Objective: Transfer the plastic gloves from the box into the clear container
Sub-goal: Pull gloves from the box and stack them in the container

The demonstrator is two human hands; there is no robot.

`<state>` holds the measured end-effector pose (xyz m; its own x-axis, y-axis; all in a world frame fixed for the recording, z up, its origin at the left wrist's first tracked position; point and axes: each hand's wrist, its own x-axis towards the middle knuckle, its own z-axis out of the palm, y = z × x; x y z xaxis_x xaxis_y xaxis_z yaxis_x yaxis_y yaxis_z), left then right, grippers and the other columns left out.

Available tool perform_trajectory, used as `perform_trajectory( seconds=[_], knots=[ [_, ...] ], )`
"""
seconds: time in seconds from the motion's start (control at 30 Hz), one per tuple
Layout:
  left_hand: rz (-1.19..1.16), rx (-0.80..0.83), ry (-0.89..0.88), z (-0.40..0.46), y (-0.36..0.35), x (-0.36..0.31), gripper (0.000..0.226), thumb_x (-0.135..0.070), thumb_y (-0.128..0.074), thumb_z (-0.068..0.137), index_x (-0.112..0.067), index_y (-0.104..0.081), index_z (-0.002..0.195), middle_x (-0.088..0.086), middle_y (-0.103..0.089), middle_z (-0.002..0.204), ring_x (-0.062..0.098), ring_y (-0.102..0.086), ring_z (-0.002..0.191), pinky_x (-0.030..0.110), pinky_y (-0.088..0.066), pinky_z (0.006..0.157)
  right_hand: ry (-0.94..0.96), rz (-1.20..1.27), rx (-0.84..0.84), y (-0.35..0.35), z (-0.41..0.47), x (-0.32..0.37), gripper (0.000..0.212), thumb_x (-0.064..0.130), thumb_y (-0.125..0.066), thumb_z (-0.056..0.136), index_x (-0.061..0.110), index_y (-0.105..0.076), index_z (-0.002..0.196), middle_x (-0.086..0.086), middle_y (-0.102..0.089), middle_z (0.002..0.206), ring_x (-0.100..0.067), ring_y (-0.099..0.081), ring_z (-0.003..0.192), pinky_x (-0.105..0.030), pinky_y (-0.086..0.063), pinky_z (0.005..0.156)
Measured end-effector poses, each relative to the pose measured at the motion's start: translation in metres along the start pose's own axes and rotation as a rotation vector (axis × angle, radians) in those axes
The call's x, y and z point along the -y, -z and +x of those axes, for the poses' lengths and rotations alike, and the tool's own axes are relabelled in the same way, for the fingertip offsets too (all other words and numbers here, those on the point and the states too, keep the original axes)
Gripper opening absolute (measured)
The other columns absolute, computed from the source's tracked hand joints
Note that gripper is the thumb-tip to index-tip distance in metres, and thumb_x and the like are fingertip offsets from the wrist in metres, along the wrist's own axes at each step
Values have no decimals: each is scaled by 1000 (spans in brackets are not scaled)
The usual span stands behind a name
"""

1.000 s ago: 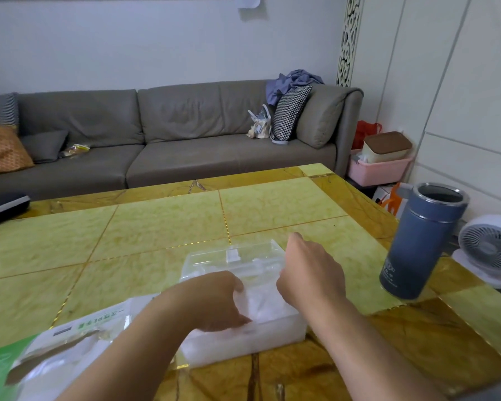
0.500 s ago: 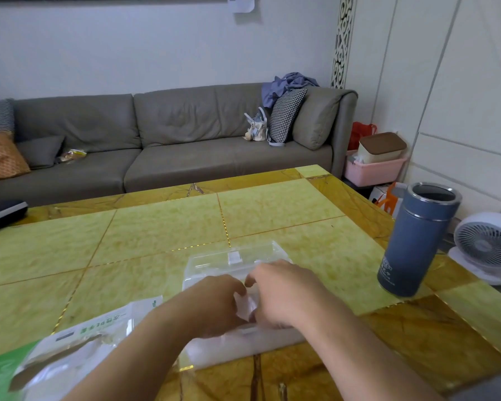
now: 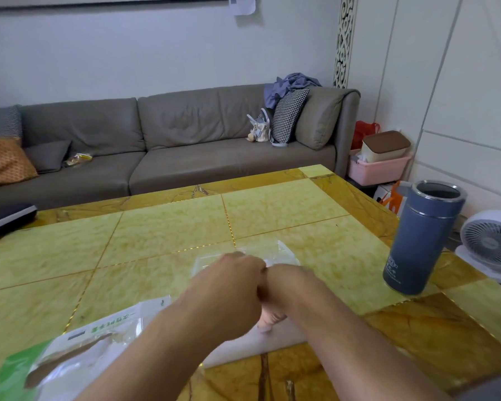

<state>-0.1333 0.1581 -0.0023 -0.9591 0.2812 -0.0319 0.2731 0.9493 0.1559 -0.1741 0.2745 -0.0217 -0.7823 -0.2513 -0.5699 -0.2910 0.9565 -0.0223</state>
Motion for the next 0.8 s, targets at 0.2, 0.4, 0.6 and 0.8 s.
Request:
perform_trajectory(
  seconds=[0.2, 0.4, 0.6, 0.8],
  knots=[
    [17, 166, 214, 7, -35, 18, 34, -25, -51, 98, -25, -57, 131, -3, -61, 129, 18, -65, 108, 30, -53, 82, -83, 69, -27, -5, 13, 1, 52, 41, -78, 87, 30, -64, 136, 5, -68, 125, -26, -66, 108, -36, -51, 87],
    [-21, 238, 344, 14, -38, 14, 16, -24, -59, 94, -20, -52, 108, -6, -55, 90, 16, -56, 82, 24, -43, 63, -103, 232, -58, -5, 8, -6, 65, 30, -85, 84, 27, -61, 144, 0, -66, 139, -28, -65, 124, -39, -52, 103],
    [-197, 383, 433, 22, -36, 14, 30, -23, -67, 92, -13, -51, 115, -1, -53, 89, 16, -55, 72, 24, -42, 55, -95, 276, -73, -8, 4, -6, 63, 19, -84, 84, 19, -61, 143, -7, -67, 134, -29, -67, 119, -38, -56, 99],
    [-375, 363, 506, 13, -18, 16, 16, -4, -48, 84, 1, -63, 86, 13, -58, 58, 24, -46, 47, 25, -36, 48, -97, 301, -108, -13, -4, -5, 54, 10, -70, 89, 17, -58, 141, -11, -66, 131, -30, -72, 107, -35, -58, 82]
  ],
)
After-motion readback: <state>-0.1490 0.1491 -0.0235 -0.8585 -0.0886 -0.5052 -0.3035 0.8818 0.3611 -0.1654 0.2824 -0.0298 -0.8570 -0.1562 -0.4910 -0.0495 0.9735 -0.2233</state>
